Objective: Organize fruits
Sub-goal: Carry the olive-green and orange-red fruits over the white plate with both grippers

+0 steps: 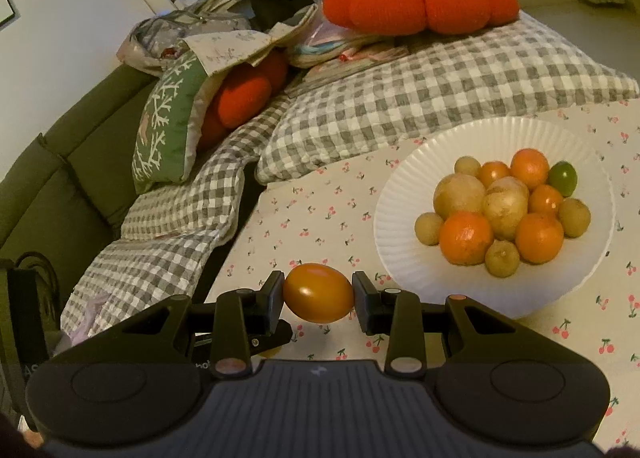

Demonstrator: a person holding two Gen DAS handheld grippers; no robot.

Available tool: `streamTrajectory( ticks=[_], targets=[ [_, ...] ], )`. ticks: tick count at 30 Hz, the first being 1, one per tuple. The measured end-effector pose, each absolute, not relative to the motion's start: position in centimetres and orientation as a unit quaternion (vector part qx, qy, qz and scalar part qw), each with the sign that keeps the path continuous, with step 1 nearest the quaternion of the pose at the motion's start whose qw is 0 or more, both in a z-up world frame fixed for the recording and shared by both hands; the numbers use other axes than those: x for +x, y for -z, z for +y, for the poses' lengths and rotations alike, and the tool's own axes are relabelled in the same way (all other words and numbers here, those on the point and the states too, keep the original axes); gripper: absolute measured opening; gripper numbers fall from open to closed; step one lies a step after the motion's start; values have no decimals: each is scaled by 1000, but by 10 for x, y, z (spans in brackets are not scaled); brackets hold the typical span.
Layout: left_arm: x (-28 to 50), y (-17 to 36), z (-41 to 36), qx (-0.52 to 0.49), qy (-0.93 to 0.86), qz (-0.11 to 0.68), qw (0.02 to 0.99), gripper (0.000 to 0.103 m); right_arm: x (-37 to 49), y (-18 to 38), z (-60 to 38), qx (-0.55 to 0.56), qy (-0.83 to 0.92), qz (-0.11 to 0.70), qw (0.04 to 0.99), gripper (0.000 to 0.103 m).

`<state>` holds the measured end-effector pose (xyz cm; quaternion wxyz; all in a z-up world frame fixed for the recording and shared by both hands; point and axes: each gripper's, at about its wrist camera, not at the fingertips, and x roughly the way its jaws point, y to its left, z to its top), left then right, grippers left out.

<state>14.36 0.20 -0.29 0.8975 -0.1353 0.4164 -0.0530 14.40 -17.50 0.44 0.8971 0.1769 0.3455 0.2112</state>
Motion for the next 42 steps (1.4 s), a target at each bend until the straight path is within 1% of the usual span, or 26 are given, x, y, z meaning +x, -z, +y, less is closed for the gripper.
streamTrajectory(
  ticks=[17, 25, 28, 34, 38, 42],
  targets=[
    [158, -20, -20, -106, 37, 393, 913, 15, 152, -15, -225, 216, -170, 316, 908, 33],
    [184, -32, -65, -85, 89, 361, 924, 15, 167, -12, -269, 250, -108, 298, 915, 33],
    [197, -28, -76, -80, 99, 357, 925, 15, 173, -7, -275, 254, -98, 301, 914, 33],
    [223, -9, -83, -91, 102, 377, 916, 15, 185, -2, -280, 235, -73, 301, 921, 33],
    [238, -6, -85, -107, 111, 375, 914, 15, 191, 3, -289, 241, -71, 297, 921, 33],
    [249, -4, -90, -98, 110, 371, 917, 15, 198, 8, -289, 234, -76, 300, 922, 33]
  ],
)
